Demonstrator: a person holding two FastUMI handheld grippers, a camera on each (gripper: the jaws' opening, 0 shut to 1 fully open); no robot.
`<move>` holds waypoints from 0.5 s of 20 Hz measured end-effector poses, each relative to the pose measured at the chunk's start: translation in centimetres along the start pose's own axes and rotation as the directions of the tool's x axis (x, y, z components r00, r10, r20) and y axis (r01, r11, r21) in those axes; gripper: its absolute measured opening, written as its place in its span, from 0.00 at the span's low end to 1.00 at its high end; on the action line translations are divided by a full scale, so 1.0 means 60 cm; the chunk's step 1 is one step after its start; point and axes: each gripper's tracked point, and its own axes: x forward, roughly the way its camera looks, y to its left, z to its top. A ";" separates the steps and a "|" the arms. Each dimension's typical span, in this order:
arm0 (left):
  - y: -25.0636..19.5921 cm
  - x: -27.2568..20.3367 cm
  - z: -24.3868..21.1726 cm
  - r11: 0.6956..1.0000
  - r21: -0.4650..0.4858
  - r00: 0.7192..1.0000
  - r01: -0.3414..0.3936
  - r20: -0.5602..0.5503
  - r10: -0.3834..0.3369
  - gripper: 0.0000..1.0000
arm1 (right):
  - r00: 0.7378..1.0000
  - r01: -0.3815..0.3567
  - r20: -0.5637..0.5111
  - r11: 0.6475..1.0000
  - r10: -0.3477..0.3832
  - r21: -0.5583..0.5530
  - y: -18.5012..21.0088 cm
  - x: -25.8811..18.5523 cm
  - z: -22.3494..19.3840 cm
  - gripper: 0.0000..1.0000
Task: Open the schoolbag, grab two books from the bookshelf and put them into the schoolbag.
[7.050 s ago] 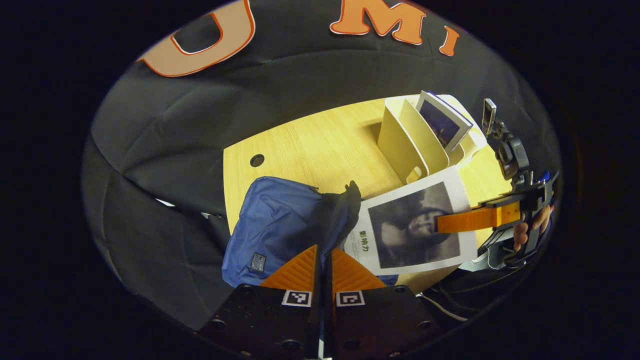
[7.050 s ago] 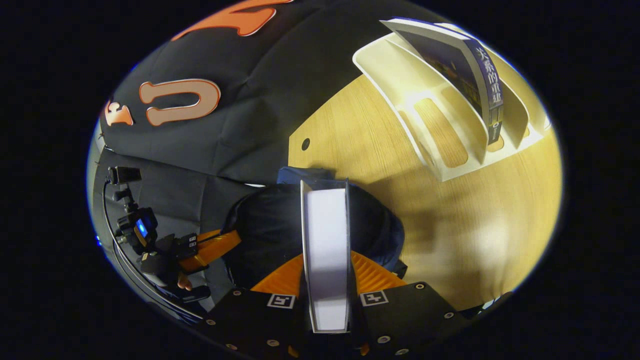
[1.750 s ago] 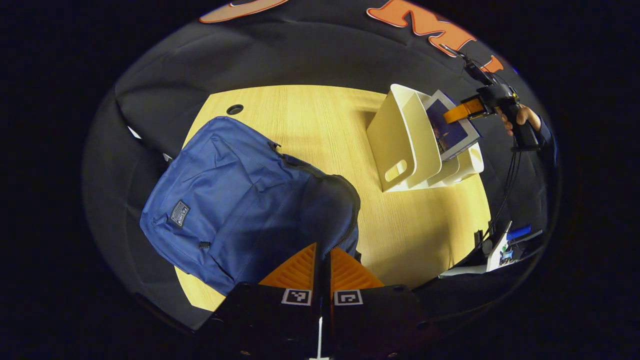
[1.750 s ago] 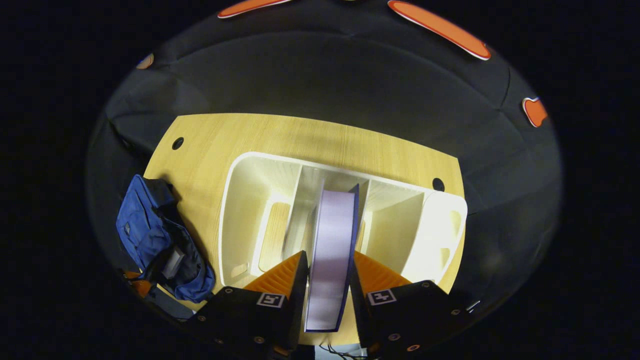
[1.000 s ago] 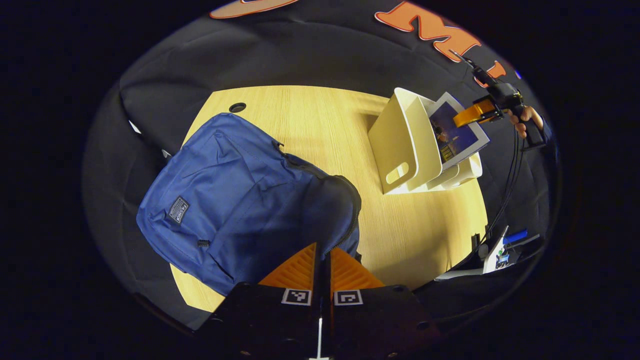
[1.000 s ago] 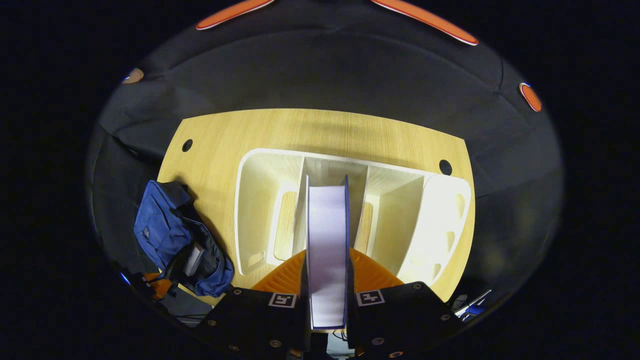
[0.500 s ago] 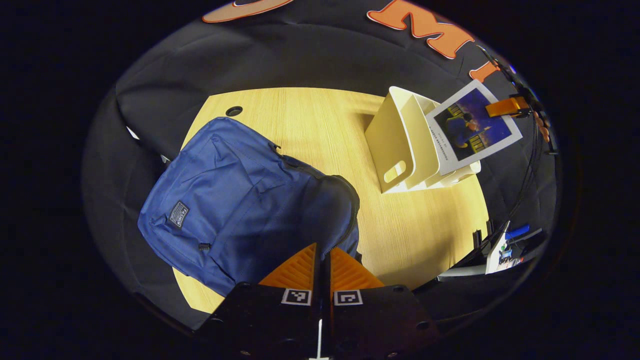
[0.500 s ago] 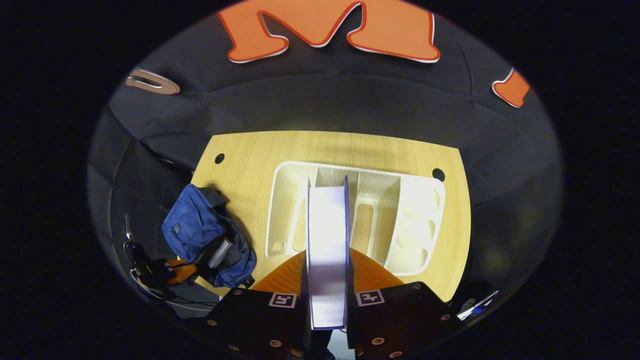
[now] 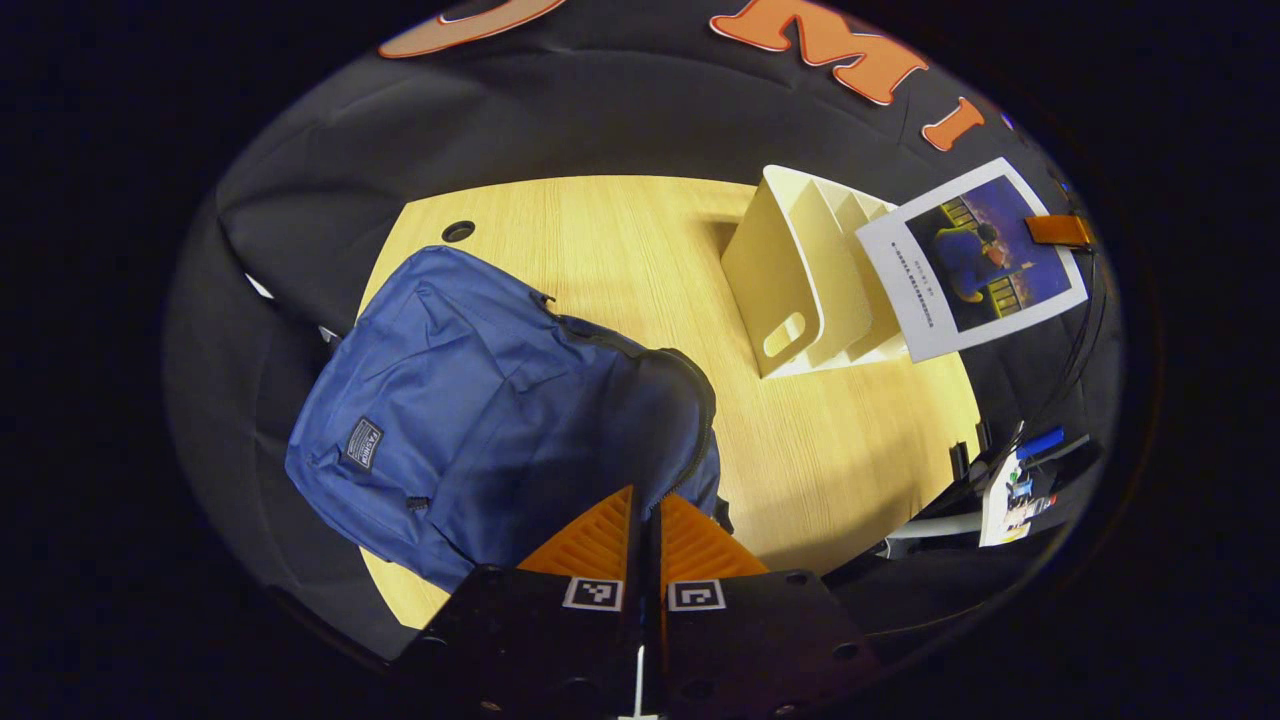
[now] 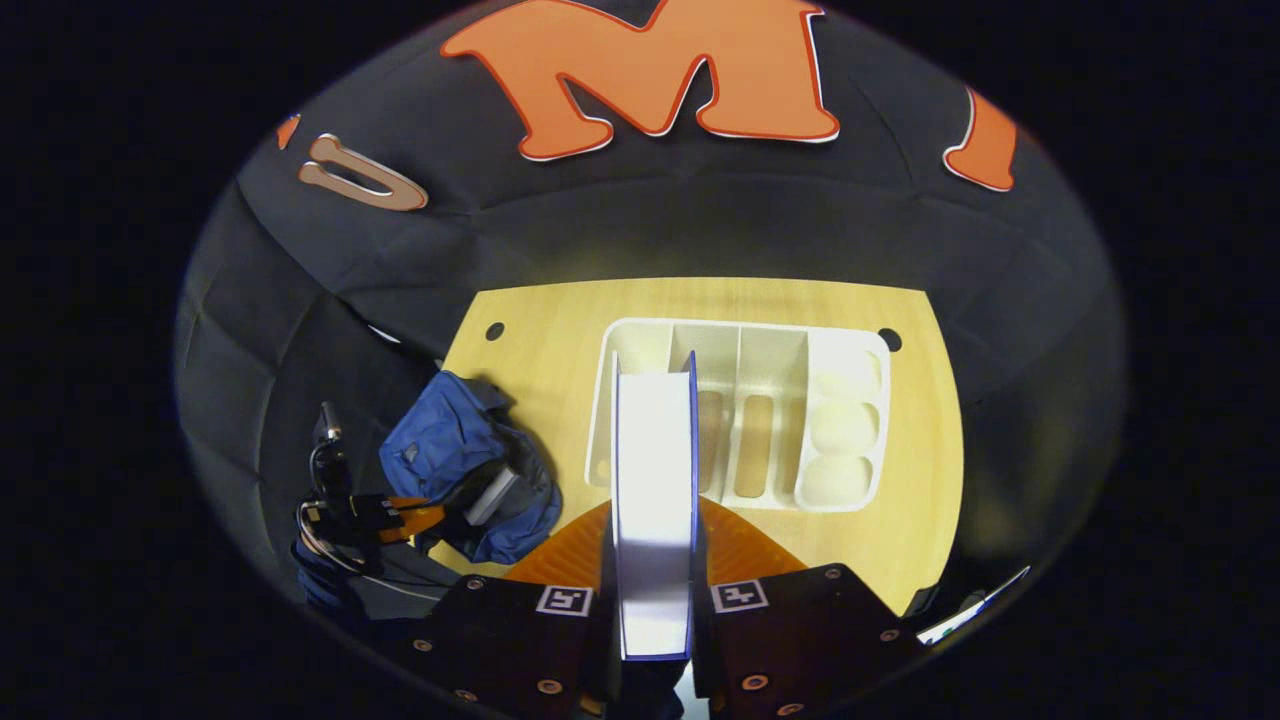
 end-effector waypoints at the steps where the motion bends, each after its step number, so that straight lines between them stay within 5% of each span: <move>1: 0.000 -0.001 0.002 1.000 0.008 1.000 0.000 -0.003 0.000 0.02 | 1.000 -0.027 -0.012 1.000 0.027 0.015 0.010 0.004 -0.018 0.28; 6: 0.008 -0.004 0.008 0.999 0.044 1.000 -0.002 -0.016 0.003 0.02 | 0.989 -0.136 -0.047 0.982 0.143 0.131 0.058 0.058 -0.098 0.28; 10: 0.007 -0.005 0.013 0.999 0.054 1.000 -0.002 -0.023 0.004 0.03 | 0.985 -0.171 0.037 0.965 0.167 0.198 0.062 0.058 -0.118 0.29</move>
